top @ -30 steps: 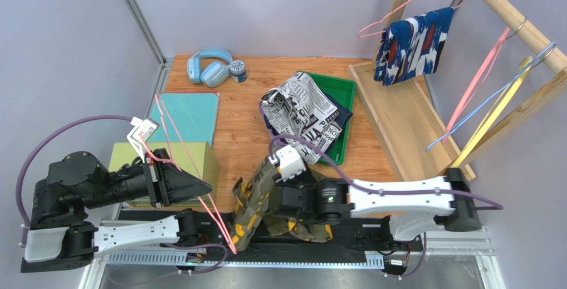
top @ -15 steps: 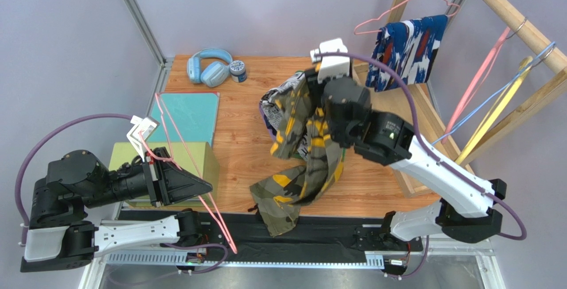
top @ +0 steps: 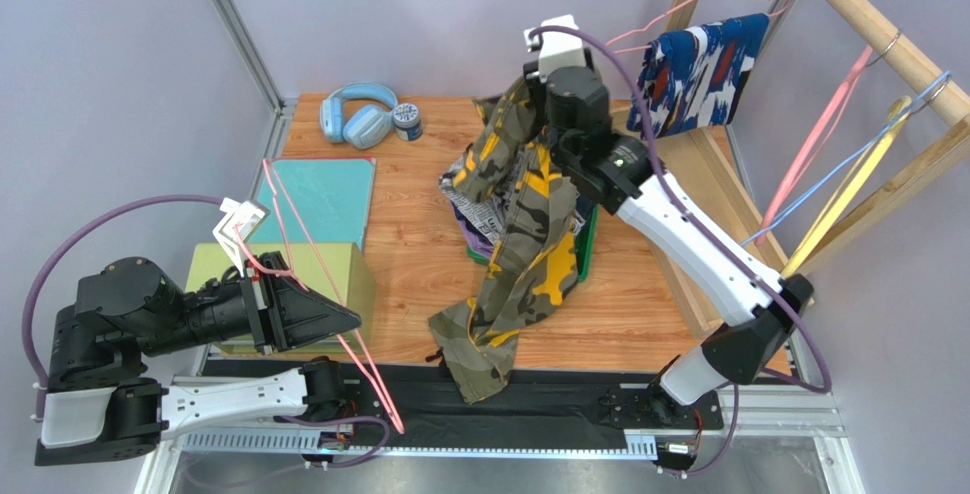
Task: Remove the trousers from the hanger
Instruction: Place the trousers into the basket
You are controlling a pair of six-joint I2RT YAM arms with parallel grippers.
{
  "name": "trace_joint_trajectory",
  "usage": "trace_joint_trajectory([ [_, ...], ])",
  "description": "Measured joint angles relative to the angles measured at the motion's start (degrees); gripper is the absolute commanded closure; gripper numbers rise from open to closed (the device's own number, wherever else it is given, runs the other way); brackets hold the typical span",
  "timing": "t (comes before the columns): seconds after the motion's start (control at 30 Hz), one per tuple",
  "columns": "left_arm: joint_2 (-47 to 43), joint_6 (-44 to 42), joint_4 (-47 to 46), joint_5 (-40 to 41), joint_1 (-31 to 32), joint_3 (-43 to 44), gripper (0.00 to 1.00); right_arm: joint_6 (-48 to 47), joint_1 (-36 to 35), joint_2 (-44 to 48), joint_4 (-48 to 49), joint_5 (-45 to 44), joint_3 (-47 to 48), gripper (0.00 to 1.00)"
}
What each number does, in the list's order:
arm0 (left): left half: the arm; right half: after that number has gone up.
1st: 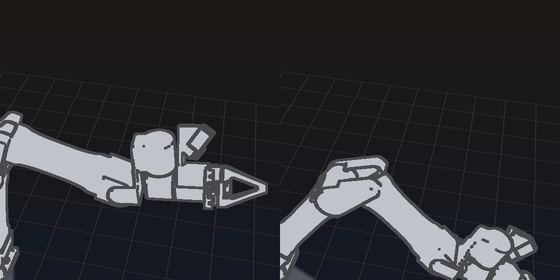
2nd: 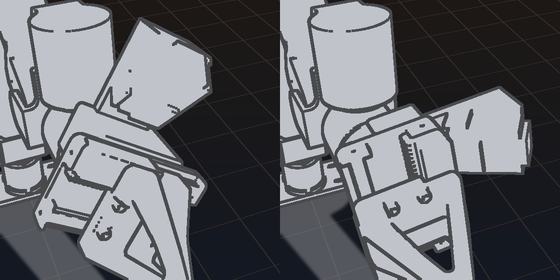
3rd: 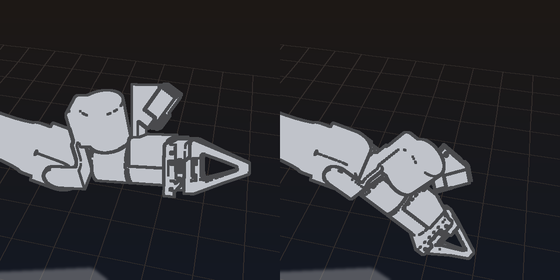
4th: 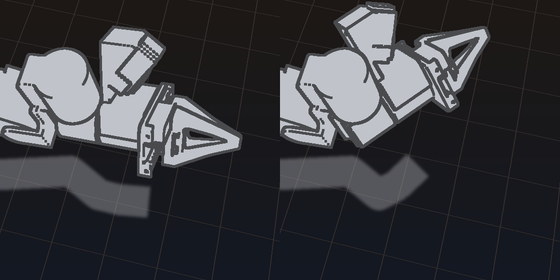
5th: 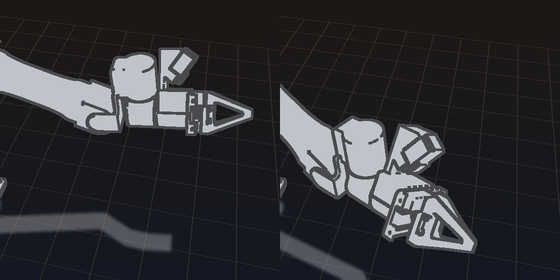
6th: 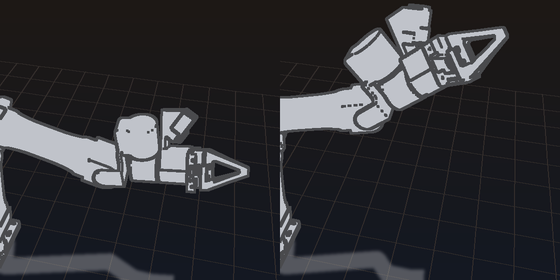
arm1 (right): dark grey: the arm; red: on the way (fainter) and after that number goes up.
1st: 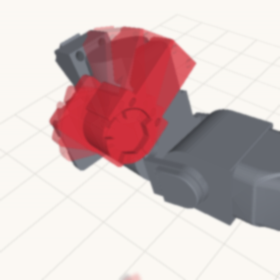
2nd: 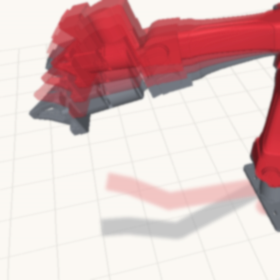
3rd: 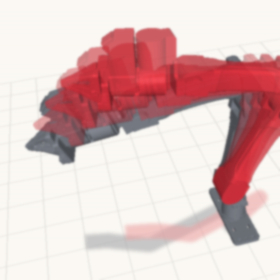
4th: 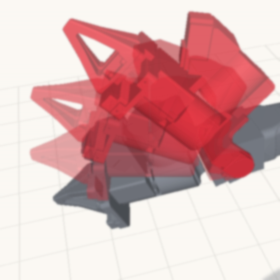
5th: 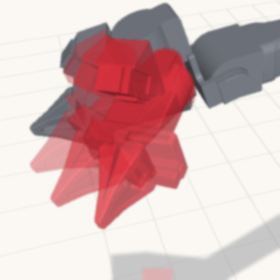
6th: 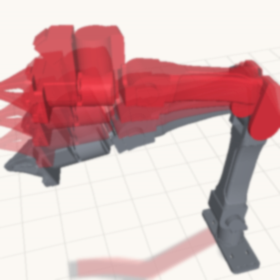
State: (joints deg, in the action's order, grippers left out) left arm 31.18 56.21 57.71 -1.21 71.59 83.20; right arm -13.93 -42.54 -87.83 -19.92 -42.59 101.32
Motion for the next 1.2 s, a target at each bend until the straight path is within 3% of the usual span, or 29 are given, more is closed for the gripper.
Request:
trace_joint_trajectory([
  [0.13, -0.5, 0.0, 0.2, 0.1, 0.0, 0.0, 1.0, 6.1, 3.0, -4.9, -4.3, 1.7, -9.3, 0.94],
  [0.23, -0.7, 0.0, 0.2, 0.1, 0.0, -0.3, 1.0, 12.9, 3.7, -9.6, -12.4, 4.1, -12.3, 0.85],
  [0.37, -0.9, 0.0, 0.1, 0.2, 0.0, -1.2, 1.0, 21.3, 3.6, -14.1, -23.8, 8.3, -12.3, 0.45],
  [0.57, -1.0, 0.1, -0.2, -0.1, 0.0, -1.7, 1.0, 26.9, 3.5, -11.6, -34.9, 11.7, -10.8, 0.25],
  [0.7, -1.2, 0.1, -0.4, -0.1, 0.0, -2.5, 1.0, 29.0, 1.1, -4.4, -41.6, 11.5, -9.6, 0.16],
  [0.93, -1.9, 0.0, -0.5, 0.0, 0.0, -3.1, 1.0, 34.9, -15.1, 11.9, -51.1, 5.6, -10.3, 0.1],
  [1.07, -1.9, 0.0, -0.6, -0.1, 0.0, -3.1, 1.0, 38.2, -24.1, 13.6, -54.8, 2.3, -13.0, 0.09],
  [1.2, -1.9, 0.0, -0.6, -0.1, 0.0, -3.1, 1.0, 39.3, -34.9, 10.1, -52.6, 4.5, -20.4, 0.09],
])
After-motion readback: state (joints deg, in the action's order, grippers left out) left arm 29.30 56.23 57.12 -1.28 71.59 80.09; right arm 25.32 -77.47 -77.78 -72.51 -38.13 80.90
